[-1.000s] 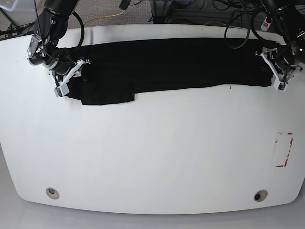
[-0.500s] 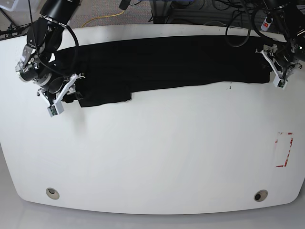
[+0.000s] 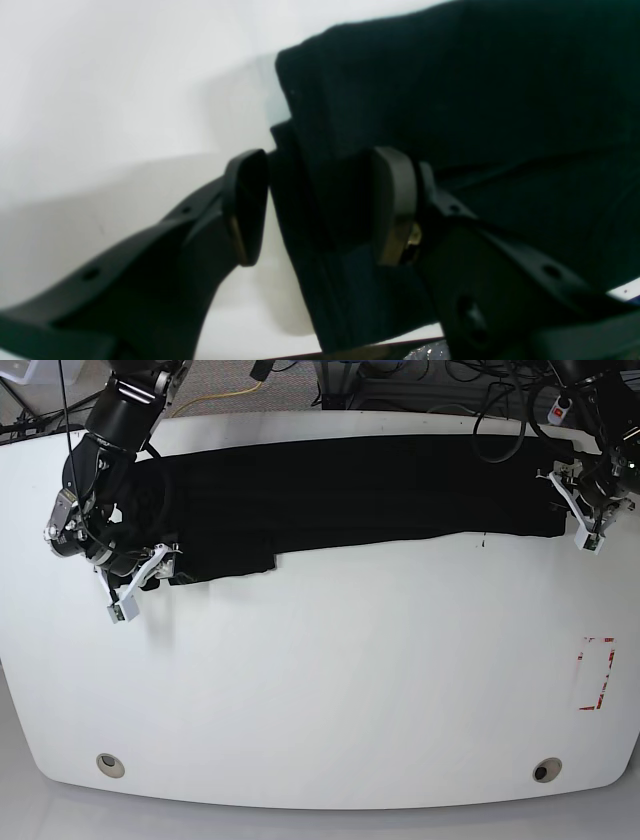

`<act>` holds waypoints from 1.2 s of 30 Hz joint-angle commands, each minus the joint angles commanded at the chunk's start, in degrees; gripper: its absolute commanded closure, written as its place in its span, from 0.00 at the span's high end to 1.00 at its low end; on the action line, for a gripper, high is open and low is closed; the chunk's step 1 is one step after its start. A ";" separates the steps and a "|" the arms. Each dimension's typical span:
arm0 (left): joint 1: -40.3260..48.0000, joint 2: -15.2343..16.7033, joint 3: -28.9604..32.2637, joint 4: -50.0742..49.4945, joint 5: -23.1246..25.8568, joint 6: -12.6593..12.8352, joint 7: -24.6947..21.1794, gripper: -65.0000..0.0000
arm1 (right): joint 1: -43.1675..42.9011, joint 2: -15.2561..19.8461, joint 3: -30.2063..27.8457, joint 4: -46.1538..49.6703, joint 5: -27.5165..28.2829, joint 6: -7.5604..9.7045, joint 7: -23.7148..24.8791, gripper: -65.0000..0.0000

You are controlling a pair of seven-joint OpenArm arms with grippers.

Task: Fold the T-shirt properly
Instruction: 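Grasp the folded shirt edge with the right gripper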

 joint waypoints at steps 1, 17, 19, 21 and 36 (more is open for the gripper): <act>0.00 0.00 0.00 0.00 0.00 0.00 0.00 0.44 | 0.70 0.26 -1.05 -1.41 -1.67 0.00 0.88 0.72; 0.00 0.00 0.00 0.00 0.00 0.00 0.00 0.44 | 2.99 -0.35 -2.90 -6.86 -7.38 0.00 2.29 0.20; 0.00 0.00 0.00 0.00 0.00 0.00 0.00 0.44 | 3.16 -0.26 -2.99 -6.77 -7.38 0.00 2.29 0.10; 0.00 0.09 0.00 0.00 0.00 0.00 0.00 0.44 | 3.16 -0.18 -2.99 -4.66 -7.47 0.00 2.29 0.08; 0.00 0.00 0.00 0.00 0.09 0.00 0.00 0.44 | -1.93 0.09 -2.81 8.53 -7.38 0.00 -1.67 0.09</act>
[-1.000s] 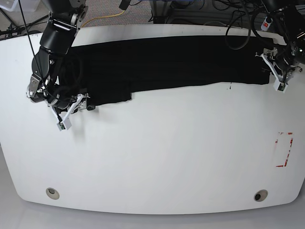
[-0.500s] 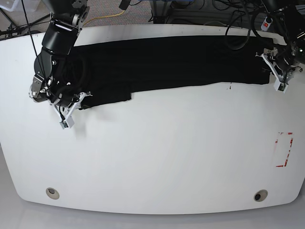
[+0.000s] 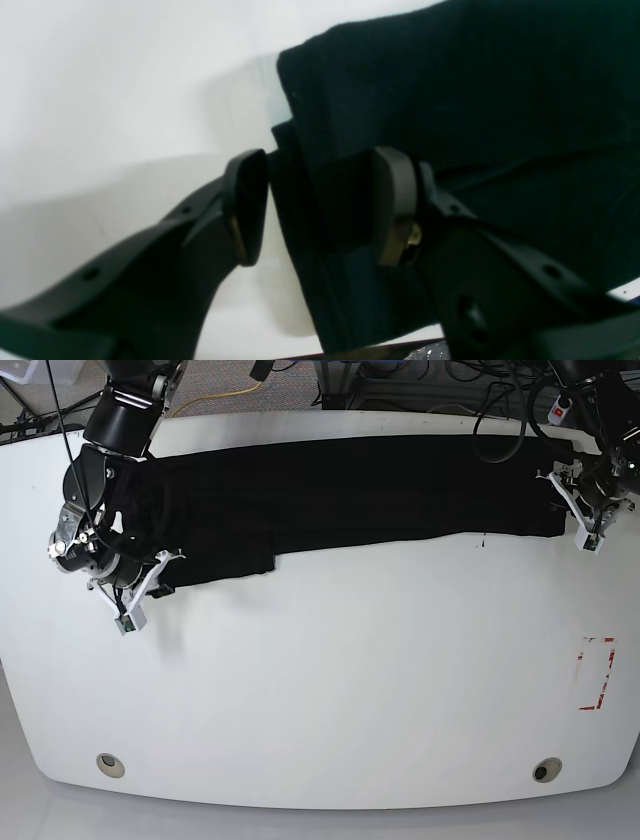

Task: Fold the T-shirt properly
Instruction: 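Grasp the folded shirt edge with the right gripper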

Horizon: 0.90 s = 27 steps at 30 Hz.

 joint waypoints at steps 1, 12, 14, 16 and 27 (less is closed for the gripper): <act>0.09 0.00 0.00 0.00 0.00 0.00 0.00 0.44 | 0.00 0.00 0.00 0.00 0.00 0.00 -0.26 0.09; 0.26 0.00 0.00 0.00 0.00 0.00 0.09 0.44 | 2.02 -0.09 -4.22 -1.32 -1.14 -0.13 0.00 0.74; 0.26 0.00 0.00 0.00 0.00 0.00 0.09 0.44 | 3.25 0.00 -6.68 -3.25 -2.81 -1.71 0.00 0.72; 0.18 0.09 0.00 0.00 0.00 0.00 0.09 0.44 | 4.57 -0.26 -7.21 -5.54 -4.92 -2.59 0.26 0.70; 0.26 0.00 -0.09 -0.09 0.00 0.00 0.09 0.44 | 7.12 -0.35 -7.30 -14.95 -7.38 -3.03 3.08 0.66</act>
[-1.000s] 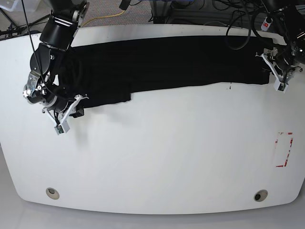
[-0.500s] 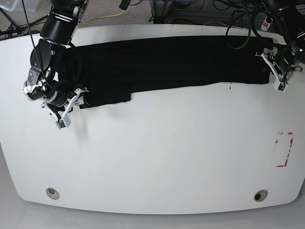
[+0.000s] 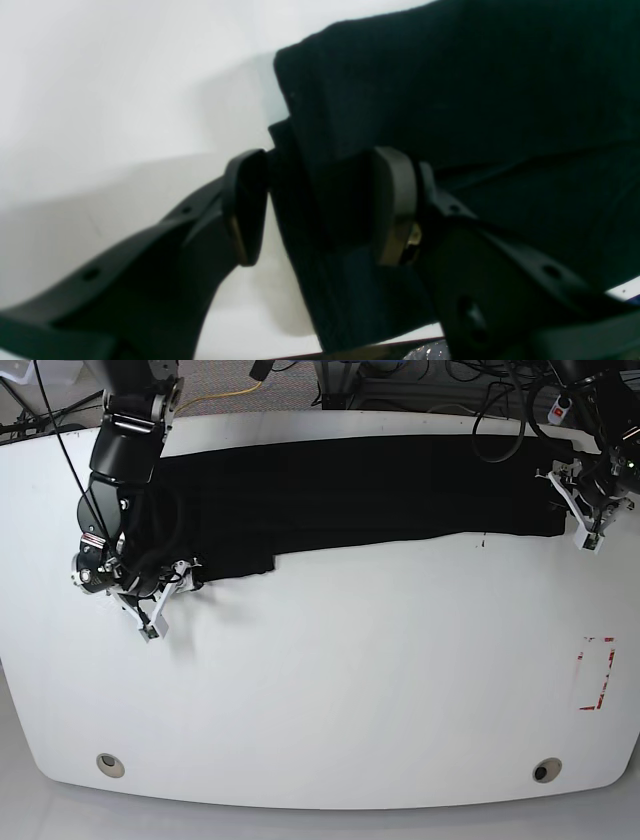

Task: Fold the T-shirt properly
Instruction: 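Grasp the folded shirt edge with the right gripper, then pull the strip ends apart with both grippers to straighten it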

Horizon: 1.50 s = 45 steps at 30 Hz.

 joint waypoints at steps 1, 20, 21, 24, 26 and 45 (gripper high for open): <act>0.00 0.00 0.00 0.00 0.00 0.00 0.00 0.44 | -0.18 0.00 0.00 0.00 0.00 0.00 0.00 0.66; -0.18 -0.18 0.00 0.00 0.00 0.00 0.00 0.44 | -5.80 -3.52 1.23 20.48 0.62 0.00 -7.74 0.00; -0.18 -0.18 0.00 0.00 0.00 0.00 0.00 0.44 | -6.68 -3.96 2.20 23.21 0.62 0.00 -8.88 0.00; -0.18 -0.18 0.00 0.00 0.00 0.00 0.00 0.44 | -9.49 -4.40 3.34 29.71 0.62 0.18 -11.16 0.00; -0.18 -0.09 0.00 0.00 0.00 0.00 0.00 0.44 | -11.96 -4.40 3.60 32.18 0.62 0.35 -11.43 0.00; -0.26 -0.26 2.64 0.00 0.00 0.00 -0.09 0.44 | -21.10 -0.79 10.29 30.42 0.62 0.44 -8.09 0.02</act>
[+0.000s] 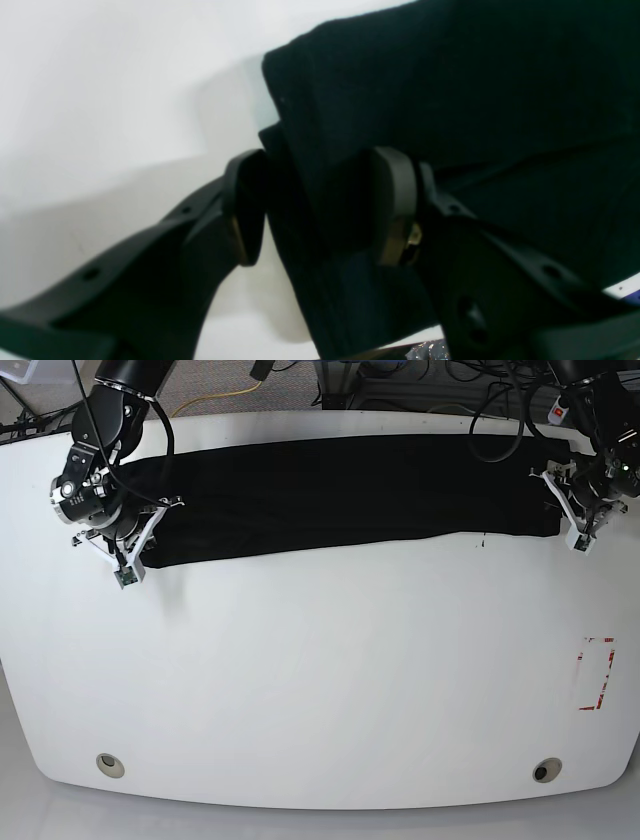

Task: Fold the T-shirt properly
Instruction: 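Pull the strip ends apart with both grippers to straighten it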

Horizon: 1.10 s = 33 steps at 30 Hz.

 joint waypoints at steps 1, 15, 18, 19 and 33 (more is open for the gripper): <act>0.00 0.00 0.00 0.00 0.00 0.00 0.00 0.44 | 0.00 0.00 0.26 -0.35 0.00 0.00 0.00 0.04; -0.18 0.09 -0.44 1.49 -0.44 0.00 0.09 0.44 | -5.01 -3.43 4.66 9.93 8.26 2.59 -0.09 0.50; -0.79 0.53 -2.20 4.04 -0.44 0.00 0.35 0.44 | -7.30 -3.60 4.57 9.49 15.56 2.59 -0.09 0.46; -0.88 1.14 -3.43 4.75 -0.44 0.00 0.35 0.45 | -8.09 -3.69 4.57 8.18 18.29 2.59 -0.09 0.44; -5.36 3.34 -18.37 6.86 -10.73 0.00 12.31 0.65 | -8.00 -3.69 3.43 -12.31 21.54 2.59 5.36 0.35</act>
